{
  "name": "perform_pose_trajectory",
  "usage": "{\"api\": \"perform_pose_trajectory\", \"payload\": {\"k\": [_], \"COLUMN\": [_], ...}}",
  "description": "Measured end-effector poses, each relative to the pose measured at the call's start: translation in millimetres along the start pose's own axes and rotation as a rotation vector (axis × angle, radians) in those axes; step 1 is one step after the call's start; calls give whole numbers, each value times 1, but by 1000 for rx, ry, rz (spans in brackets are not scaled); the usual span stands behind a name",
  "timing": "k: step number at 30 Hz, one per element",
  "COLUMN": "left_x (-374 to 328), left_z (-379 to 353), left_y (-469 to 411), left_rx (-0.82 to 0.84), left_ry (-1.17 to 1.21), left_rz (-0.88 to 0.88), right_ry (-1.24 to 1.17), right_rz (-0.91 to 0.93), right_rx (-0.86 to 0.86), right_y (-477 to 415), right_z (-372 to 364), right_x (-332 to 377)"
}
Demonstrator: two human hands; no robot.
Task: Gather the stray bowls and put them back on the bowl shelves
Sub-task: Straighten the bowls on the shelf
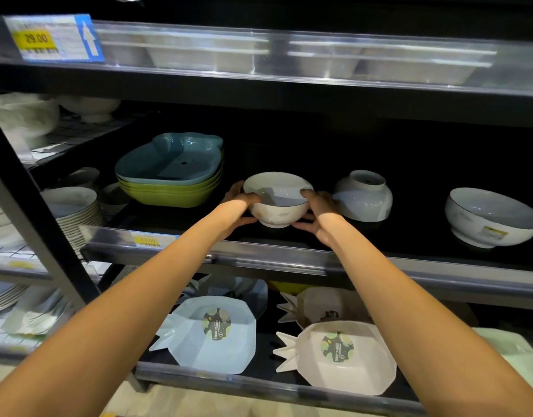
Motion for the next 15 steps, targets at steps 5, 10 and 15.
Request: {"api": "perform_pose_trajectory", "payload": {"k": [5, 10, 15], "left_x": [-6, -12, -26], "left_z": [-1, -4, -12], "left_y": [4, 2, 25], "left_rx": [-96, -179, -227], "left_ry": [-90, -378, -992], "left_rz": [-24, -42, -224], "right_ry": [67, 222, 539], "right_rz": [12, 18, 116], "right_rx": [3, -6, -34], "right_y": [3, 8, 21], "right_z": [4, 8, 11], "right_x": [2, 8, 20]}}
Point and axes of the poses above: each hand's wrist, its own y-axis away from the middle knuckle, its own z-axis out of the back of the hand, x = y × z, the point moved 5 cm from there along -y, towards the middle knuckle, and after that the axes turned 3 degrees about x, right-handed, at the moved point
